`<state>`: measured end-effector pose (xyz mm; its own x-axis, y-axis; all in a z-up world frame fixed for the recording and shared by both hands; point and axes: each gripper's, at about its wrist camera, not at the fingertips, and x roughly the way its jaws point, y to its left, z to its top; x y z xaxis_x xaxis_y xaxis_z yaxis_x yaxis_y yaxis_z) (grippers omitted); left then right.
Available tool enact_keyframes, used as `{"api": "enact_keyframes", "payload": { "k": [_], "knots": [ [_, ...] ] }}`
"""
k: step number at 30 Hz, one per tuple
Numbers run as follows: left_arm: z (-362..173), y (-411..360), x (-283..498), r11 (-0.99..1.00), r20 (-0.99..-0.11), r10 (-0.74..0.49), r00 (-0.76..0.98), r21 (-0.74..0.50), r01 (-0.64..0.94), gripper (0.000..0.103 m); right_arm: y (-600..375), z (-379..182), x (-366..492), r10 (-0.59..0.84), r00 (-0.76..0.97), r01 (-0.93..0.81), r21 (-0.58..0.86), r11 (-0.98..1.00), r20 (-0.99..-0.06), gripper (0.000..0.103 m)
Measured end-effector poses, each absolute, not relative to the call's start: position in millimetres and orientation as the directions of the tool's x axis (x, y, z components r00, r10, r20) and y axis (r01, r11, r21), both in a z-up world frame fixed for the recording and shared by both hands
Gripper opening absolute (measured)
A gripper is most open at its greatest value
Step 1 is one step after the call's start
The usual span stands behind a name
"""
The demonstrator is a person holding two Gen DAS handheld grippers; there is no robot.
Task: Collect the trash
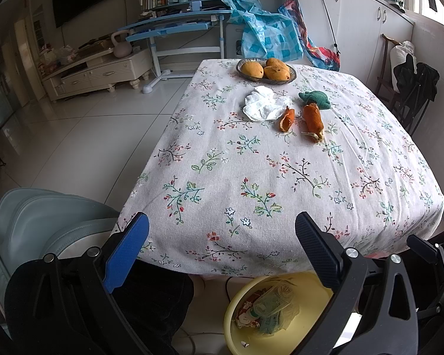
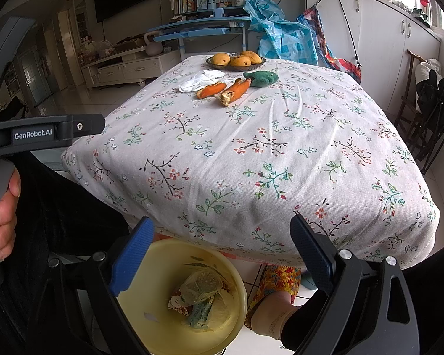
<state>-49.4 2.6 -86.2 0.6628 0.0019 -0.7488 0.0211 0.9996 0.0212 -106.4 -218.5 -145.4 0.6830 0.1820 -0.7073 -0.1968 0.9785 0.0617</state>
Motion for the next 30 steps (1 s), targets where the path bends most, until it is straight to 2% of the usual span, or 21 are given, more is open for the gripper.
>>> {"api": "enact_keyframes", "payload": {
  "k": [30],
  "knots": [
    [-85.3,1.2,-47.8,0.999,-0.751,0.003,0.660,0.023,0.021,0.096,-217.8,-145.6,-106.0,0.182,0.683,-0.197,0.061,0.979,-0.707,0.089]
  ]
}}
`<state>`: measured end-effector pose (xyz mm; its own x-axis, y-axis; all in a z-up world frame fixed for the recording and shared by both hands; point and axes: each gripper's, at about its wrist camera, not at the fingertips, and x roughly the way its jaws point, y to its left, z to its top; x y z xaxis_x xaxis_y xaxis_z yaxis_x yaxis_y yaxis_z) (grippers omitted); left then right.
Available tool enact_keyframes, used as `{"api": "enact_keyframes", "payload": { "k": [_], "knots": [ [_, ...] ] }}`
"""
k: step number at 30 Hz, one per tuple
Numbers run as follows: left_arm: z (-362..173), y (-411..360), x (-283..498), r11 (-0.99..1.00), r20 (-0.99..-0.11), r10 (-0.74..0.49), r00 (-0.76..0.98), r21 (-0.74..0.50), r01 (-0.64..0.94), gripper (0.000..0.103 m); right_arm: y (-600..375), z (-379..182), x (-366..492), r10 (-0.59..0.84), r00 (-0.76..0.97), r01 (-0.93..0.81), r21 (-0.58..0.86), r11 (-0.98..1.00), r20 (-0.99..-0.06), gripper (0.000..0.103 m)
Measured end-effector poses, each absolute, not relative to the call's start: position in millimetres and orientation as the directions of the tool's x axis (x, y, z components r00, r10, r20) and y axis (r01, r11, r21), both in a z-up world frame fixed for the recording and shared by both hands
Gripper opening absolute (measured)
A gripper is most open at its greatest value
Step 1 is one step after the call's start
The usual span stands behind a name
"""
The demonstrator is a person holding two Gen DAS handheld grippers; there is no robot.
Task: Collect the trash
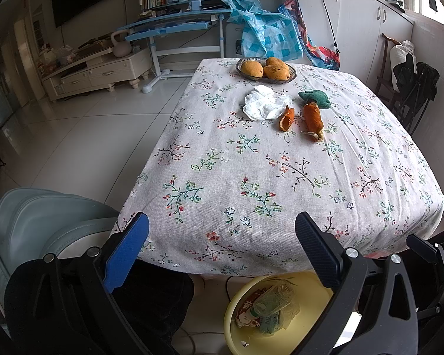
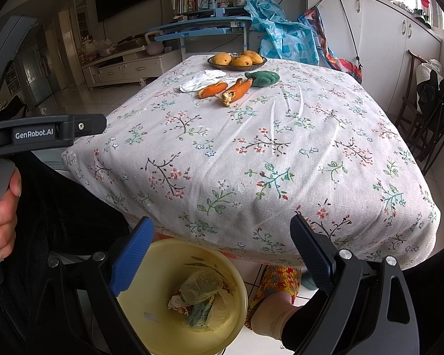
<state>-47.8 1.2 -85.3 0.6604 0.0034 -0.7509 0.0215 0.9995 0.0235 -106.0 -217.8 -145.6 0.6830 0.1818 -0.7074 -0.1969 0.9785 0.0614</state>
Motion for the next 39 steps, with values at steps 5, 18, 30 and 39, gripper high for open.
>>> {"api": "enact_keyframes", "payload": {
  "k": [5,18,30,39],
  "knots": [
    [-84.0,0.0,-46.4,0.999,-0.751,0.004,0.660,0.025,0.022,0.096,-217.8,-145.5,-106.1,0.182,0.683,-0.197,0.061,0.978,-0.707,0.089],
    [-86.3,-1.0,-47.4,0.999,-0.753,0.004,0.658,0.027,0.024,0.096,-217.4,-145.4,-106.1,0.182,0.683,-0.197,0.062,0.979,-0.708,0.089],
    [-86.7,-2.3,-47.0,0.999,-0.754,0.005,0.657,0.029,0.025,0.096,-217.0,-145.3,-106.2,0.182,0.683,-0.197,0.061,0.979,-0.708,0.089],
    [-86.4,-2.7,-46.6,0.999,-0.754,0.005,0.657,0.030,0.026,0.096,-216.7,-145.2,-106.6,0.182,0.683,-0.197,0.061,0.979,-0.708,0.089]
  ]
}}
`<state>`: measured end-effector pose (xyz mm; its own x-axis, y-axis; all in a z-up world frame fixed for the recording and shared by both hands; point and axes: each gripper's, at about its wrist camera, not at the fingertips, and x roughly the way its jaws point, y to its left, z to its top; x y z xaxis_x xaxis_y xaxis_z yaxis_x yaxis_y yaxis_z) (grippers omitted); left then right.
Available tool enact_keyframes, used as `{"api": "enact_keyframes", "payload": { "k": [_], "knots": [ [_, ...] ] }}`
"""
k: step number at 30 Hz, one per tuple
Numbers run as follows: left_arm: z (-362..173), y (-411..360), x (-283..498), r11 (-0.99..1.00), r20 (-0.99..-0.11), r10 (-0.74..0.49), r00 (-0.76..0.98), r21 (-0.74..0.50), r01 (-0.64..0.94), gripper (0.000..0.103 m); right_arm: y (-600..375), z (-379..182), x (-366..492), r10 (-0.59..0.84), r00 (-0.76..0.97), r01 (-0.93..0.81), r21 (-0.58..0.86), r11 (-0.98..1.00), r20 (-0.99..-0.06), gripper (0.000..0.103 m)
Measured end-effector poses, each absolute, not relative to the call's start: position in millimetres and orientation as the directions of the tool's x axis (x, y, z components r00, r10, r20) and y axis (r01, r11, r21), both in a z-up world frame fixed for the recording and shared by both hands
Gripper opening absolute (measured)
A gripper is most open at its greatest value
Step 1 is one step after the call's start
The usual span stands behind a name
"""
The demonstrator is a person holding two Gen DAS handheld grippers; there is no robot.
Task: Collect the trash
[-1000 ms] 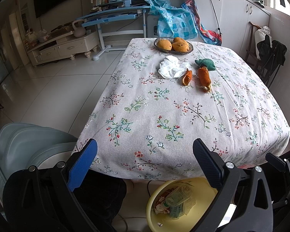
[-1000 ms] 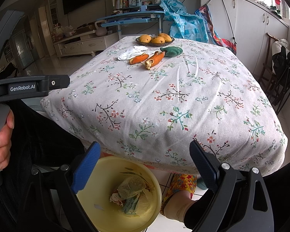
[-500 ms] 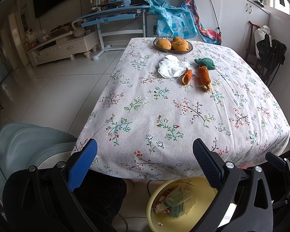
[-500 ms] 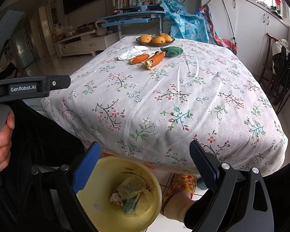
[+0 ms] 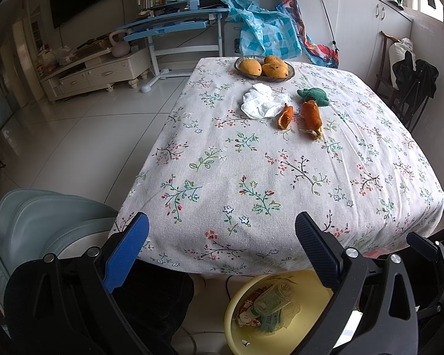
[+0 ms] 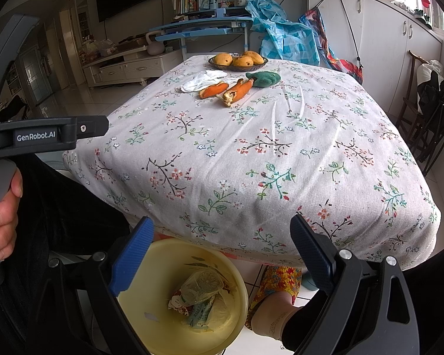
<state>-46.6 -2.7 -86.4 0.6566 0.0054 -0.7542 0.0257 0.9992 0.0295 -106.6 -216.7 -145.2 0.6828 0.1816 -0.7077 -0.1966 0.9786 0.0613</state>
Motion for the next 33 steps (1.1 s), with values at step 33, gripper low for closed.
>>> {"api": "enact_keyframes", "payload": {
  "k": [33],
  "knots": [
    [-86.3,-3.6,-45.7,0.999,-0.756,0.007,0.655,0.033,0.027,0.096,-216.8,-145.1,-106.3,0.182,0.683,-0.197,0.061,0.979,-0.708,0.089]
  ]
}}
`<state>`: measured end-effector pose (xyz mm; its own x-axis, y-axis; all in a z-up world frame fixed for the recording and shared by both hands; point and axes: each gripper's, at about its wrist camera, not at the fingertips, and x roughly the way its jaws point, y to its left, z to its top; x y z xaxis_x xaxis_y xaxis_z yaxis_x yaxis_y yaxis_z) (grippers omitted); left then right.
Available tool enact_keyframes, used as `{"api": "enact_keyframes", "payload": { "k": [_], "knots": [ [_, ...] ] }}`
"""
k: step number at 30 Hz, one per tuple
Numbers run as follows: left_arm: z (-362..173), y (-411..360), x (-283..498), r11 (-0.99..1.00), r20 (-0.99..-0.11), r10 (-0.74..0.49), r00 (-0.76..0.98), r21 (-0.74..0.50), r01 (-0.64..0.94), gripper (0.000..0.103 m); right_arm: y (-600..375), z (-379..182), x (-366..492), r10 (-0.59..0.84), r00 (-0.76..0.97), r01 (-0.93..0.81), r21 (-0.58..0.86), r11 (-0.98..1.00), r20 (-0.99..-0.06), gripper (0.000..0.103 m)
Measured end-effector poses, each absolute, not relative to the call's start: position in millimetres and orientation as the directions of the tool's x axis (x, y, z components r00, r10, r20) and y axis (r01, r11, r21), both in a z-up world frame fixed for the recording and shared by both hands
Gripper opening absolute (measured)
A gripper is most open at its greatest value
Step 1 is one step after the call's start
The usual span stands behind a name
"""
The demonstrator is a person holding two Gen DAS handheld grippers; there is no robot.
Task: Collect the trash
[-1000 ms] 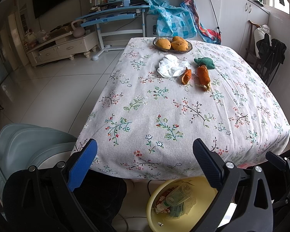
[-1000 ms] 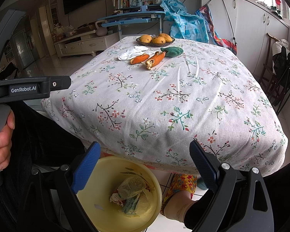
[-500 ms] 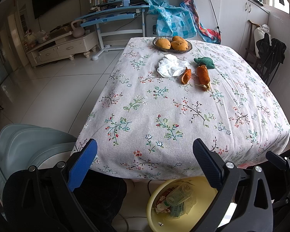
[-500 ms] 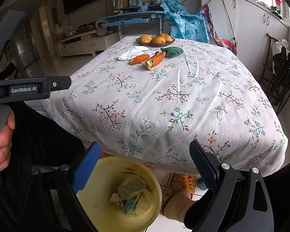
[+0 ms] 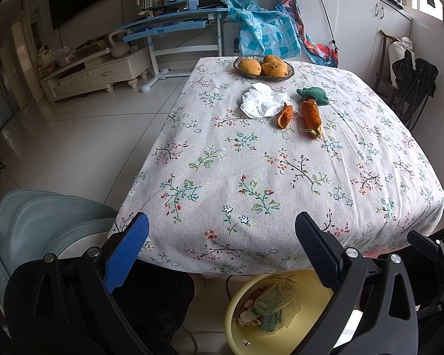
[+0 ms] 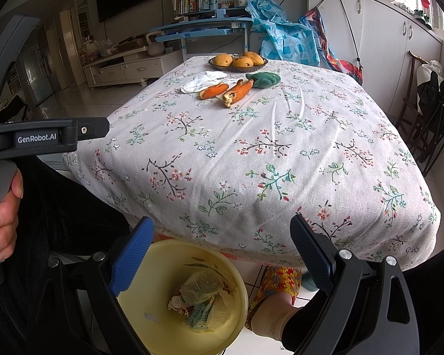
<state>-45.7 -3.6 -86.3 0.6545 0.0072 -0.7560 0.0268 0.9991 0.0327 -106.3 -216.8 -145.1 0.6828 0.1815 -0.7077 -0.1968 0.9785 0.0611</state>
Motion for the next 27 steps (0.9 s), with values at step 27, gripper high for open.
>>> {"api": "enact_keyframes", "payload": {
  "k": [27],
  "knots": [
    [-87.1,-3.4,-45.7,0.999,-0.757,0.009,0.654,0.035,0.026,0.096,-216.4,-144.0,-105.8,0.182,0.686,-0.196,0.063,0.979,-0.705,0.089]
  ]
}}
